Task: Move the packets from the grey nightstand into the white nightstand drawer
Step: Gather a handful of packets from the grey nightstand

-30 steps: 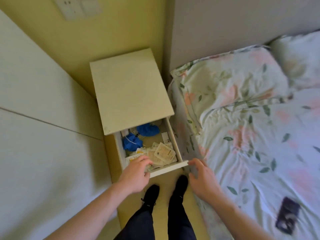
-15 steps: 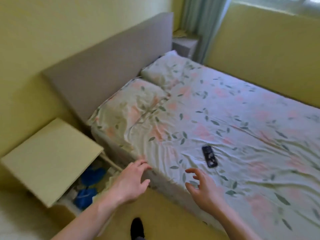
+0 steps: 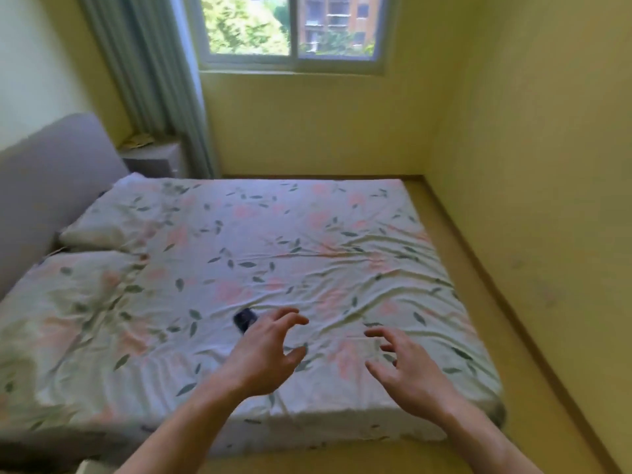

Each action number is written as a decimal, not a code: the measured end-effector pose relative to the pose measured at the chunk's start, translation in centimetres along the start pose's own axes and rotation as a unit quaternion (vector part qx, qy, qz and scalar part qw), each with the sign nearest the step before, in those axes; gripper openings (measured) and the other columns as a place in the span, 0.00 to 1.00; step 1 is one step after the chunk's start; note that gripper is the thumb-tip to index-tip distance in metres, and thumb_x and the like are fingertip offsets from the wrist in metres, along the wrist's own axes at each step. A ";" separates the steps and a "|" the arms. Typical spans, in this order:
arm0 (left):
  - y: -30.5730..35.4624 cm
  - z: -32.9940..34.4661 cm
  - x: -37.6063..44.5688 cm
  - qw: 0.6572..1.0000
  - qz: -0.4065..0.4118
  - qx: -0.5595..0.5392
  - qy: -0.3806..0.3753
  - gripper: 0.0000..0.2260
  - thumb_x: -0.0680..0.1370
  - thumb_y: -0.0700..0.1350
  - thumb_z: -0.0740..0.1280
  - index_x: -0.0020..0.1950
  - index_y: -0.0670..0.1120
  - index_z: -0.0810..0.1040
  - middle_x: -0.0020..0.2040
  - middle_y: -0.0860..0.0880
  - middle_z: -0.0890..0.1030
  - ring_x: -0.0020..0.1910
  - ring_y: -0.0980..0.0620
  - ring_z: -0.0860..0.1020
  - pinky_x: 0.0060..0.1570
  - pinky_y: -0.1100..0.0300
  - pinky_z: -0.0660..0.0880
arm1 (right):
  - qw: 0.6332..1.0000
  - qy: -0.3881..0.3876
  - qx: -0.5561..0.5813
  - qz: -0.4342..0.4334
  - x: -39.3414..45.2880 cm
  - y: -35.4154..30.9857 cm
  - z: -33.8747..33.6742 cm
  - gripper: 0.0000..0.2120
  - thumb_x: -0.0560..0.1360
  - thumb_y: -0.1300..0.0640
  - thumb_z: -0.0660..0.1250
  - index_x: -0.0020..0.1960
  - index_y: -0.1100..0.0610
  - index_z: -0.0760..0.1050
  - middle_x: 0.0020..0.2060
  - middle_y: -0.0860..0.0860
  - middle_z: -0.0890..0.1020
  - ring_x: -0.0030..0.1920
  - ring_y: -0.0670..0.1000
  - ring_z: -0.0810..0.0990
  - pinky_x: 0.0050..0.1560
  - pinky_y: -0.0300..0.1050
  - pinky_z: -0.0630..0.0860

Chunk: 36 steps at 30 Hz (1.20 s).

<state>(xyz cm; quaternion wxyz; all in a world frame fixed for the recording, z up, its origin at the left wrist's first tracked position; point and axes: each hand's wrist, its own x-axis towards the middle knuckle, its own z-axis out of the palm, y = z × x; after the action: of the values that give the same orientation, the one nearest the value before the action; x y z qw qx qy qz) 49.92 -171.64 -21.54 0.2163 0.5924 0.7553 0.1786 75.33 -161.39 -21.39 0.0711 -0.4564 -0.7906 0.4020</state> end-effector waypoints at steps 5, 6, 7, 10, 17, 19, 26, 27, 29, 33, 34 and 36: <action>9.5 3.1 7.3 0.995 0.078 0.045 -0.040 0.21 0.80 0.61 0.65 0.73 0.63 0.69 0.77 0.63 0.63 0.74 0.56 0.67 0.73 0.58 0.65 | 0.997 0.064 0.034 0.037 -2.6 6.9 -9.3 0.19 0.79 0.47 0.69 0.67 0.36 0.69 0.65 0.35 0.71 0.65 0.41 0.73 0.65 0.41 0.73; 11.4 3.7 9.0 0.993 0.096 0.048 -0.046 0.21 0.80 0.61 0.65 0.73 0.63 0.69 0.77 0.63 0.63 0.74 0.56 0.67 0.72 0.58 0.66 | 0.995 0.085 0.036 0.043 -2.9 8.4 -11.0 0.20 0.78 0.47 0.69 0.68 0.36 0.69 0.66 0.35 0.71 0.65 0.41 0.73 0.66 0.43 0.73; 13.3 4.3 10.7 0.991 0.112 0.047 -0.049 0.21 0.80 0.61 0.66 0.72 0.63 0.69 0.76 0.63 0.64 0.73 0.56 0.68 0.71 0.59 0.67 | 0.993 0.104 0.038 0.049 -3.0 9.8 -12.8 0.20 0.78 0.47 0.69 0.68 0.37 0.69 0.66 0.35 0.71 0.66 0.42 0.73 0.67 0.45 0.74; 19.2 6.5 16.1 0.986 0.158 0.039 -0.039 0.20 0.79 0.60 0.67 0.71 0.62 0.71 0.75 0.61 0.66 0.72 0.57 0.69 0.70 0.60 0.66 | 0.987 0.139 0.036 0.067 -2.8 13.9 -18.2 0.19 0.79 0.45 0.69 0.68 0.36 0.69 0.67 0.34 0.70 0.66 0.41 0.72 0.65 0.42 0.73; 31.4 13.0 29.0 0.978 0.205 0.007 -0.038 0.21 0.79 0.60 0.67 0.71 0.62 0.71 0.75 0.62 0.66 0.73 0.55 0.67 0.73 0.54 0.66 | 0.977 0.176 0.025 0.116 -0.2 23.2 -30.5 0.19 0.79 0.46 0.69 0.68 0.37 0.69 0.63 0.32 0.70 0.66 0.40 0.72 0.66 0.43 0.74; 34.9 15.0 32.2 0.975 0.217 0.011 -0.048 0.21 0.79 0.61 0.66 0.72 0.62 0.71 0.76 0.62 0.66 0.73 0.56 0.66 0.71 0.56 0.65 | 0.974 0.187 0.022 0.123 0.2 26.1 -33.6 0.19 0.79 0.47 0.70 0.67 0.37 0.70 0.63 0.30 0.69 0.66 0.40 0.72 0.67 0.44 0.74; 47.6 19.9 41.5 0.963 0.260 0.017 -0.068 0.22 0.79 0.59 0.68 0.73 0.61 0.71 0.74 0.62 0.67 0.72 0.57 0.67 0.71 0.60 0.67 | 0.960 0.231 0.042 0.153 1.4 35.9 -44.9 0.17 0.79 0.48 0.70 0.65 0.36 0.71 0.64 0.32 0.70 0.66 0.40 0.72 0.66 0.42 0.74; 49.1 20.7 42.8 0.962 0.263 0.018 -0.068 0.22 0.79 0.59 0.68 0.72 0.61 0.71 0.74 0.63 0.67 0.72 0.58 0.67 0.71 0.59 0.67 | 0.960 0.230 0.044 0.152 2.1 37.1 -46.5 0.17 0.79 0.48 0.70 0.65 0.36 0.70 0.64 0.32 0.70 0.66 0.39 0.72 0.66 0.42 0.74; 51.6 22.4 45.1 0.964 0.259 0.021 -0.061 0.22 0.79 0.59 0.68 0.72 0.61 0.70 0.74 0.63 0.67 0.72 0.58 0.68 0.72 0.58 0.67 | 0.963 0.225 0.047 0.141 3.7 39.6 -49.6 0.18 0.80 0.48 0.70 0.66 0.36 0.70 0.64 0.32 0.70 0.66 0.39 0.71 0.65 0.41 0.73; 55.8 25.6 49.8 0.973 0.224 0.024 -0.043 0.22 0.79 0.59 0.68 0.73 0.62 0.70 0.75 0.62 0.66 0.73 0.58 0.66 0.73 0.58 0.66 | 0.970 0.211 0.042 0.111 7.7 45.1 -55.6 0.26 0.79 0.49 0.71 0.74 0.39 0.67 0.67 0.36 0.70 0.66 0.39 0.71 0.67 0.40 0.71; 56.7 26.3 50.9 0.977 0.211 0.023 -0.033 0.22 0.79 0.59 0.68 0.73 0.62 0.70 0.75 0.62 0.66 0.74 0.58 0.66 0.73 0.59 0.65 | 0.973 0.204 0.040 0.099 8.6 46.5 -57.1 0.28 0.78 0.49 0.71 0.75 0.39 0.65 0.68 0.36 0.69 0.66 0.39 0.71 0.68 0.40 0.71; 58.5 27.5 53.2 0.983 0.184 0.023 -0.016 0.22 0.79 0.59 0.68 0.73 0.62 0.70 0.76 0.62 0.66 0.75 0.58 0.65 0.73 0.59 0.64 | 0.978 0.188 0.036 0.082 10.6 49.1 -60.6 0.30 0.78 0.49 0.71 0.77 0.39 0.63 0.70 0.36 0.69 0.67 0.40 0.71 0.68 0.41 0.71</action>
<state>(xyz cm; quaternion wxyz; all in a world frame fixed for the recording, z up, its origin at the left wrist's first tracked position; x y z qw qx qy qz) 101.69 -105.88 -20.01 0.1787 0.7285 0.6340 0.1885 130.92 -105.76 -18.15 0.2019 -0.5838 -0.7082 0.3420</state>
